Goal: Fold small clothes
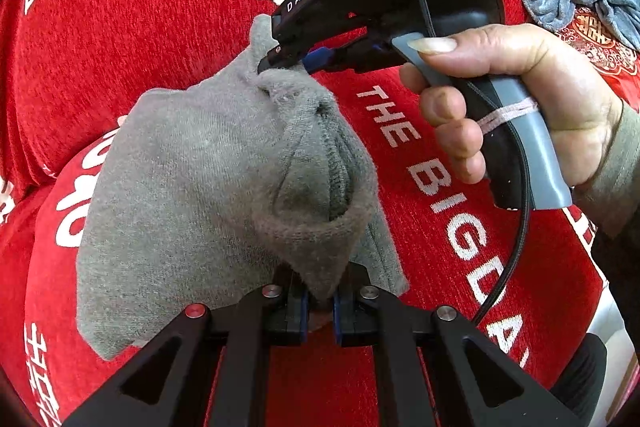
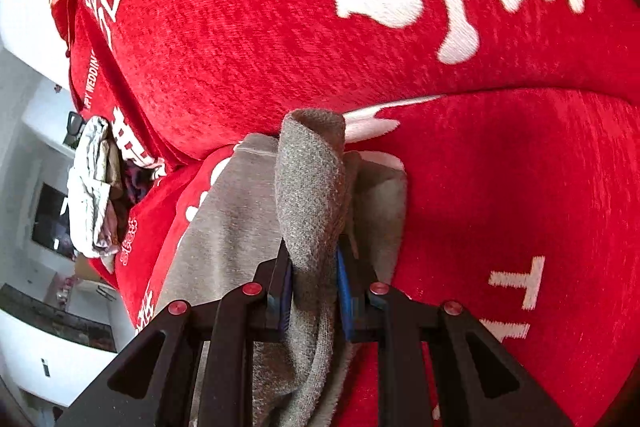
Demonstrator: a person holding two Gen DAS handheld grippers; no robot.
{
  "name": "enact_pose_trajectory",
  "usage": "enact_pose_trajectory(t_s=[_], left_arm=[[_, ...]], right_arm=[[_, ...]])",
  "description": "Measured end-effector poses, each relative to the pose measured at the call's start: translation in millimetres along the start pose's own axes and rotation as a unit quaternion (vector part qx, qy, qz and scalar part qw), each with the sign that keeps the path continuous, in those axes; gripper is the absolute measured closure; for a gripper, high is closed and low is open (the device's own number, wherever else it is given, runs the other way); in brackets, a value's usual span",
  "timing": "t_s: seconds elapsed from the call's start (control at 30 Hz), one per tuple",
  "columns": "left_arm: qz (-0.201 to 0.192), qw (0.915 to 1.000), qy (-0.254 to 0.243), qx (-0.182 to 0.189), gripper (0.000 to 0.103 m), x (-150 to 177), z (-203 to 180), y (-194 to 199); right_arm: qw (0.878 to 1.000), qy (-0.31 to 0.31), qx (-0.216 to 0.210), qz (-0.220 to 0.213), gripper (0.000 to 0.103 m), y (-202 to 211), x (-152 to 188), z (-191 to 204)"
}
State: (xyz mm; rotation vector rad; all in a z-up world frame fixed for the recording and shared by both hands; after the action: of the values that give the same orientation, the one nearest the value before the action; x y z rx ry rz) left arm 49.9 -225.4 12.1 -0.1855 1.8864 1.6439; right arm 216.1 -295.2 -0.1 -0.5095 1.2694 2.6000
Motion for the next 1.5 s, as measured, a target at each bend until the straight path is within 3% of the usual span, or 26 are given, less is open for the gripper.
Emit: enact_pose_trajectory(t_s=[0.17,0.27,0.3,0.37,0.43,0.5,0.6,0.7,0.8,0.9,0.97,1.03,1.13,1.23,1.3,1.5], left_arm=[[0.000,1.0000,0.004,0.004,0.093,-1.4,1.5,-1.1],[0.006,0.9995,0.023,0.021,0.093,-0.8,7.0,-3.8],[0.007,0.9992,0.028,0.028,0.087,-1.4,9.7,-2.4],[0.010,0.9971,0.041,0.063,0.040,-2.1,14.9,5.4],[-0.014,0.9949,0.070,0.071,0.019,-2.6,26.7,27.0],[-0.040,0.9908,0.081,0.101,0.019,-2.2,34.8,50.8],[-0.057,0.9849,0.088,0.138,0.019,-7.8,47.6,71.4],[-0.074,0.9831,0.125,0.111,0.019,-21.9,78.9,67.5],[-0.039,0.9834,0.157,0.082,0.019,-20.2,105.0,39.5],[-0.037,0.9880,0.145,0.038,0.019,-0.7,124.3,25.2],[-0.017,0.9905,0.136,0.008,0.019,9.1,132.9,16.9],[0.003,0.9826,0.178,0.053,0.019,16.9,145.1,13.0],[-0.020,0.9741,0.212,0.075,0.019,5.0,157.0,21.9],[-0.030,0.9775,0.191,0.084,0.019,-22.9,146.6,22.6],[-0.024,0.9807,0.170,0.093,0.019,-39.0,133.8,14.1],[0.007,0.9871,0.142,0.072,0.019,-68.7,129.9,-26.6]], right_arm=[[1.000,0.002,0.000,-0.006,0.082,4.5,-0.5,-0.5],[1.000,0.006,0.025,0.005,0.073,-1.0,2.3,-0.9],[0.999,0.005,0.034,0.007,0.070,0.7,2.0,-1.4],[0.999,-0.005,0.039,0.000,0.065,9.9,0.2,-0.2],[0.999,-0.007,0.044,-0.020,0.059,28.1,-2.2,2.5],[0.997,0.004,0.058,-0.044,0.052,47.4,-0.3,10.1],[0.996,0.047,0.043,-0.062,0.052,67.6,14.1,34.9],[0.996,0.072,0.013,-0.057,0.052,65.2,29.9,58.9],[0.997,0.065,-0.005,-0.040,0.052,49.1,42.7,64.2],[0.997,0.052,0.052,-0.015,0.053,32.1,55.9,43.6],[0.998,0.036,0.047,-0.019,0.053,33.0,61.2,34.2],[0.998,0.027,0.052,-0.024,0.052,40.6,60.7,33.2],[0.997,0.029,0.050,-0.054,0.052,57.4,50.1,41.1],[0.995,0.036,0.071,-0.068,0.051,53.9,31.1,49.2],[0.995,0.031,0.082,-0.056,0.051,40.1,20.0,46.5],[0.993,-0.016,0.119,-0.013,0.050,-10.6,4.9,13.8]])
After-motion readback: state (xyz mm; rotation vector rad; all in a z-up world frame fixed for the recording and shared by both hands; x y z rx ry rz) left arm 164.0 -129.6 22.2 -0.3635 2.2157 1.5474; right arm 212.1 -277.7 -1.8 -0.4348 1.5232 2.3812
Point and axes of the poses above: each gripper's, at about its wrist camera, not at the fingertips, and y roughly against the way its jaws point, z to its left, x to its underside, the point moved 5 cm from there along -y, roughly the way its jaws point, and after that the axes turned 3 degrees about y, right-handed, at the moved point
